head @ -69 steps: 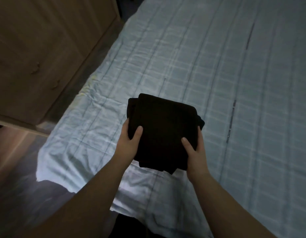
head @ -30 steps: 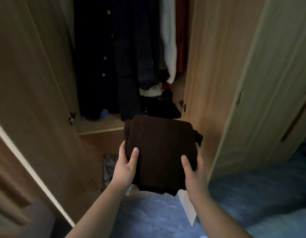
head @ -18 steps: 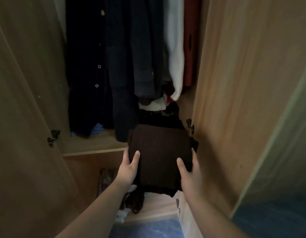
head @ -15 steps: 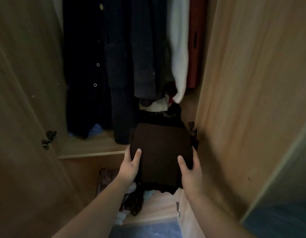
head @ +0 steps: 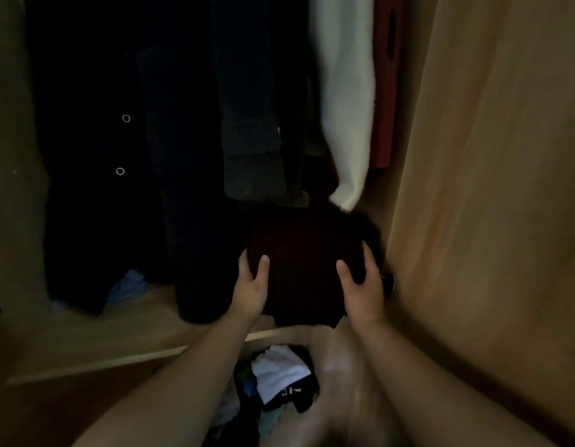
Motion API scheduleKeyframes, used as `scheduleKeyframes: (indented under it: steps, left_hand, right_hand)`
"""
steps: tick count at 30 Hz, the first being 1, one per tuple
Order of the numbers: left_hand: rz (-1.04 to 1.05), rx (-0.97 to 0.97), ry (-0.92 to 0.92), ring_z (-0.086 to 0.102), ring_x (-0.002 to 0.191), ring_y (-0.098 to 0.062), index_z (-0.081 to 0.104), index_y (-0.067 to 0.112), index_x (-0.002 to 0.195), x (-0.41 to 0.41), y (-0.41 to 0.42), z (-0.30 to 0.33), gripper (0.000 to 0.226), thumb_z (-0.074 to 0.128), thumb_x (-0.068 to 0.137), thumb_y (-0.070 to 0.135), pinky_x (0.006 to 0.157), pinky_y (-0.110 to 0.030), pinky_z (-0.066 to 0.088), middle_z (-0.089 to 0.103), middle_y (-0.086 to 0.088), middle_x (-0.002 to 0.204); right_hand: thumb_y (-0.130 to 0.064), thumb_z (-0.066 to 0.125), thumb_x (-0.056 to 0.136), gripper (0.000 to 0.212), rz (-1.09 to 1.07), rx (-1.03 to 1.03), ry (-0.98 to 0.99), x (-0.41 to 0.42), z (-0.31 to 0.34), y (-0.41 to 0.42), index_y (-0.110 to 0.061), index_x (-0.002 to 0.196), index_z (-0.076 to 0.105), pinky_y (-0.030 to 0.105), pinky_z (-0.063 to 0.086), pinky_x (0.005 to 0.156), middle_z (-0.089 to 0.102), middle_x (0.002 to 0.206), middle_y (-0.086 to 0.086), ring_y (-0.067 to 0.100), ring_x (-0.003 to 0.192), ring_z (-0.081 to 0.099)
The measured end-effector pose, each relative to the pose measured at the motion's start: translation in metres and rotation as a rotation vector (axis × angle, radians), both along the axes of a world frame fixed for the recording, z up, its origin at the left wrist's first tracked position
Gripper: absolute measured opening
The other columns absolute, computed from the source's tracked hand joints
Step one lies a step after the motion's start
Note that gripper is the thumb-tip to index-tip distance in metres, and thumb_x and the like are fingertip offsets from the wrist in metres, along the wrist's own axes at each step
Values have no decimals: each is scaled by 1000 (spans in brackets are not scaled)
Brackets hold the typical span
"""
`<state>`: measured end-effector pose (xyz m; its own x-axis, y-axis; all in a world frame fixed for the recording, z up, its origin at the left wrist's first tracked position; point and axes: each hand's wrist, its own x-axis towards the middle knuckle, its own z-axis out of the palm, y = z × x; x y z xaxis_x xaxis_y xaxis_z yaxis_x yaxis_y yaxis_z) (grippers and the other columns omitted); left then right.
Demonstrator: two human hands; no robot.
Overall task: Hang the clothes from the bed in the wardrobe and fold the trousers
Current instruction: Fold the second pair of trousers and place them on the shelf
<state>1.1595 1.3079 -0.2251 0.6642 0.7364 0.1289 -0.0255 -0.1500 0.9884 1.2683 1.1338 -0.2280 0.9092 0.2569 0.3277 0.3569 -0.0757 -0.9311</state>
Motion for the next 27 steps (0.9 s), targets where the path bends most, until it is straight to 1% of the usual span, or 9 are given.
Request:
scheduleKeyframes:
  steps: [3,9,11,13,15,17,20,24,27]
  left_hand:
    - [59,83,56,47,133,-26,15,35,157,28,15,-18,67,36,99,61,113,-43,39,44,-2,149]
    - [174,108,429,48,130,-41,4,23,159,59,27,-34,74,33,100,59,106,-49,44,40,-21,150]
    - [286,442,565,42,135,-38,8,22,158,57,27,-23,70,35,101,54,106,-51,42,34,-18,152]
    - [315,924,446,31,144,-33,23,22,155,56,23,-17,61,37,100,45,113,-52,35,32,-13,156]
    - [138,1207,355,22,150,-28,30,28,155,62,17,-18,60,31,98,47,120,-53,22,32,-6,160]
    - [10,1227,514,8,154,-26,16,37,158,72,13,-22,62,22,99,53,122,-56,7,18,-1,167]
    - [-8,1170,699,-5,155,-27,0,40,158,92,10,-24,61,19,102,54,120,-60,-3,0,1,169]
    - [-130,1133,813,-11,154,-28,-6,37,158,116,13,-11,61,14,103,51,120,-61,-2,-9,0,168]
    - [-183,1087,802,-10,154,-23,-3,37,159,124,28,-12,57,13,105,44,122,-57,0,-8,2,168]
  right_hand:
    - [-47,57,97,68,-36,-72,-73,24,-8,21,-36,156,27,33,31,110,35,157,-1,20,142,36]
    - [-54,37,102,62,-143,-500,-178,57,-26,56,-44,157,11,49,44,103,12,166,9,39,140,38]
    - [-54,33,103,58,-154,-560,-241,64,-25,63,-46,157,13,49,49,97,12,166,9,40,137,42]
    - [-53,32,103,57,-173,-648,-296,68,-25,68,-44,157,15,47,52,88,19,165,10,41,131,48]
    - [-51,34,103,58,-225,-761,-326,70,-23,71,-41,157,17,47,52,89,24,163,11,40,131,47]
    - [-42,40,103,59,-299,-832,-455,70,-15,72,-34,158,22,51,45,104,25,162,14,39,142,33]
    - [-28,43,100,55,-235,-725,-735,69,-3,74,-23,154,37,50,26,120,33,160,11,31,149,25]
    - [-44,10,104,58,37,-904,-557,85,-16,77,-29,159,21,40,0,125,16,168,-1,19,155,6]
    - [-43,10,107,54,106,-977,-495,106,-23,85,-32,160,10,36,-5,124,5,169,-4,16,155,-2]
